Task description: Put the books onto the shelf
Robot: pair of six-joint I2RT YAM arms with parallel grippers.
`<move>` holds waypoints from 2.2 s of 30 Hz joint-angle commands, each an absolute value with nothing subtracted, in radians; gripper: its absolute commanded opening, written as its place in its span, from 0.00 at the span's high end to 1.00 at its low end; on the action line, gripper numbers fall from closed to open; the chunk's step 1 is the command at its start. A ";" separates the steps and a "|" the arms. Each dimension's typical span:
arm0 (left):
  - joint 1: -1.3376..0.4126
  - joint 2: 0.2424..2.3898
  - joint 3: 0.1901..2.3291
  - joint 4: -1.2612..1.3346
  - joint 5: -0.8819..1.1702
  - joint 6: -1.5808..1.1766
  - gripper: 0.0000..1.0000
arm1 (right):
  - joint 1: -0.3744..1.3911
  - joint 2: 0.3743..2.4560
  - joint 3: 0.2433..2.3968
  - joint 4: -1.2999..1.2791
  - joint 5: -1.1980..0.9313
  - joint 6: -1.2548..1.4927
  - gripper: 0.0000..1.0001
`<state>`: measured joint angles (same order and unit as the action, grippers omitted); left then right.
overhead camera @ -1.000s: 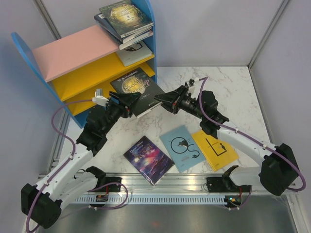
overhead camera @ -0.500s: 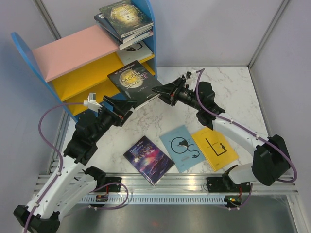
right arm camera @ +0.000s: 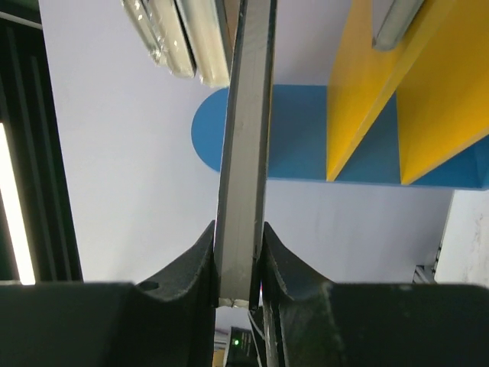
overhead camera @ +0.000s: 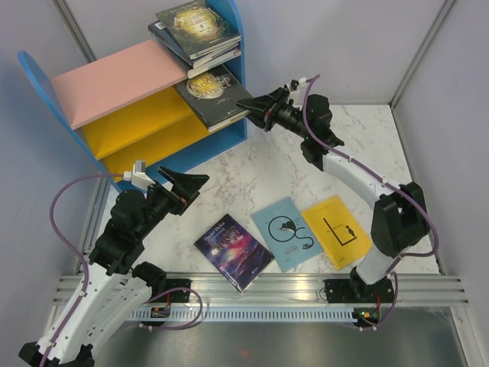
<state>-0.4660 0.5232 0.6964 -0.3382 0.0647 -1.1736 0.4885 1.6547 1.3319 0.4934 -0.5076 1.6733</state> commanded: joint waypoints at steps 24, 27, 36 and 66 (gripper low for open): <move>-0.463 0.439 0.779 -0.564 -0.060 -1.025 0.00 | 0.454 2.283 2.118 0.422 -0.442 1.703 1.00; -0.463 0.433 0.776 -0.578 -0.075 -1.019 0.00 | 0.442 2.292 2.117 0.416 -0.433 1.697 1.00; -0.463 0.488 0.792 -0.580 -0.080 -0.994 0.00 | 0.431 2.306 2.097 0.399 -0.456 1.678 0.46; -0.463 0.587 0.773 -0.506 -0.048 -0.962 0.00 | 0.419 2.151 1.890 0.371 -0.557 1.602 0.44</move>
<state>-0.4660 0.5823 0.7601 -0.5510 -0.0471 -1.0019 0.4217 2.2223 1.8889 0.3710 -0.5293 1.6325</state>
